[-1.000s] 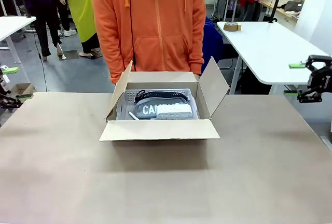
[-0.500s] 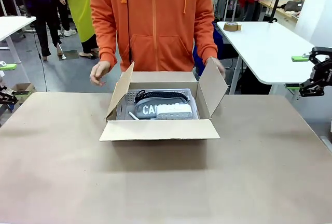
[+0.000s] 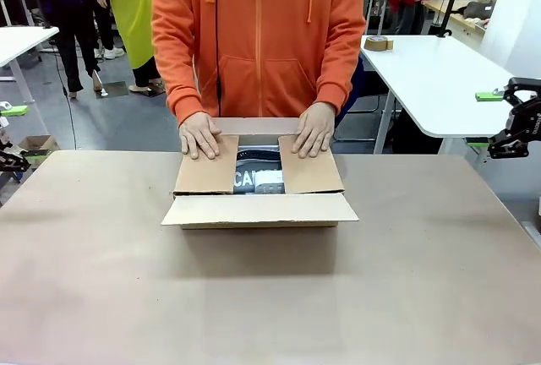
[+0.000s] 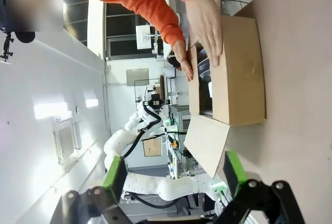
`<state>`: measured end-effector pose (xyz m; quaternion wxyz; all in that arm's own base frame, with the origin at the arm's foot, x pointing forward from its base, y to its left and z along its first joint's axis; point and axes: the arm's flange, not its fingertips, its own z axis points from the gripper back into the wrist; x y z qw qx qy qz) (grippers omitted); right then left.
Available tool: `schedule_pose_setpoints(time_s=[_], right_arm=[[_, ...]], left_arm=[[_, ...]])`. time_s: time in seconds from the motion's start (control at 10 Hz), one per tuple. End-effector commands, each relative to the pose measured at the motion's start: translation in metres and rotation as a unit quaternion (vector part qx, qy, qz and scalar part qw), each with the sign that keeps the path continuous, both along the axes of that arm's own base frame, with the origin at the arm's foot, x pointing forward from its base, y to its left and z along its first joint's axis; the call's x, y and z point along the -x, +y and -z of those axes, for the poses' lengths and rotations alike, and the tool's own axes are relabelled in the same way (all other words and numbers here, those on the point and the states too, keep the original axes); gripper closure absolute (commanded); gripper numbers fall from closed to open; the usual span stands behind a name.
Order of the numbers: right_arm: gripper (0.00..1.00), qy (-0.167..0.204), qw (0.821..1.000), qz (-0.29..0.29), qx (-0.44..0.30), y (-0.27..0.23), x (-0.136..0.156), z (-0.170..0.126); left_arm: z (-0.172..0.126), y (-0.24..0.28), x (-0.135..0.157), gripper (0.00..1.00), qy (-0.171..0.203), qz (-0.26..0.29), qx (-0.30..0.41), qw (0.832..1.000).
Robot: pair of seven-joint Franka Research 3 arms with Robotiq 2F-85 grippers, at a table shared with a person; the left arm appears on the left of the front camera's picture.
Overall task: Pack the gift set into the box.
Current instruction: Press and hold the closed box until the human finishes sealing it.
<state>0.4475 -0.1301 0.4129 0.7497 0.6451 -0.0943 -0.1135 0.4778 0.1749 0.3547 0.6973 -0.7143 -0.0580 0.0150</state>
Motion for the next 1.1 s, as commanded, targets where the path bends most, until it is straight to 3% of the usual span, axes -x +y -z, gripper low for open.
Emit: schedule_pose_setpoints(time_s=[0.0, 1.0], right_arm=[[0.00, -0.011, 1.000, -0.010, 0.005, -0.0017, 0.0021, 0.0003], [0.00, -0.011, 1.000, -0.010, 0.005, -0.0017, 0.0021, 0.0003]], left_arm=[[-0.0002, -0.0037, 0.0044, 0.00, -0.009, 0.000, -0.005, 1.000], [-0.0002, -0.0037, 0.0044, 0.00, -0.009, 0.000, -0.005, 1.000]])
